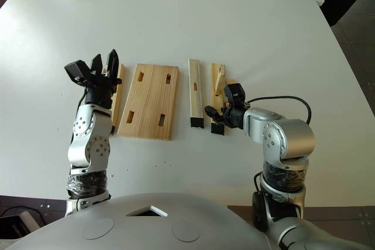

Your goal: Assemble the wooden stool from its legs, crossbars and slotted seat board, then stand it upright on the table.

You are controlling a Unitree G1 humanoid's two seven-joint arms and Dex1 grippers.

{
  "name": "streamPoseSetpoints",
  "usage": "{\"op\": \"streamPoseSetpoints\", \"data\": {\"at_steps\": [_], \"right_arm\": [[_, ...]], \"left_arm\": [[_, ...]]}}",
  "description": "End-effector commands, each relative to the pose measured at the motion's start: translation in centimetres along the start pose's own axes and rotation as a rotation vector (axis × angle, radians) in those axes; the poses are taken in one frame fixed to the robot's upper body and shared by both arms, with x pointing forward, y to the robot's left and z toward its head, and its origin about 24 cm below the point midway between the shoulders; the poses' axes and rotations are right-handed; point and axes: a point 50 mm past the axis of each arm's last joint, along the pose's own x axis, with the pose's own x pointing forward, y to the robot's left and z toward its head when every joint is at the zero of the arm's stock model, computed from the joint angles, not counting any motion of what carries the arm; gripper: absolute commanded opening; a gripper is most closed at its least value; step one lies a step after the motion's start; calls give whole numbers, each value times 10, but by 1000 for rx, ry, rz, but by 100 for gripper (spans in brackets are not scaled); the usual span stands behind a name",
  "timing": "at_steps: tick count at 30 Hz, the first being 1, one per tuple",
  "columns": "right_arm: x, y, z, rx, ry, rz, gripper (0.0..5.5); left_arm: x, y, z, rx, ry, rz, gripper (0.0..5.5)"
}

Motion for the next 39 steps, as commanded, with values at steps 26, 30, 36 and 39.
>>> {"op": "streamPoseSetpoints", "data": {"at_steps": [26,30,36,39], "right_arm": [[4,-24,-24,-241,23,-28,272],[11,-30,-25,-260,-31,-45,217],[21,-34,-16,-216,-139,-27,206],[22,-36,-6,-160,-182,-13,206]], "left_arm": [[0,3,-3,-11,-9,36,268],[3,1,-1,-12,-16,32,268],[5,4,0,-6,-22,32,268],[6,5,0,-4,-23,31,268]]}}
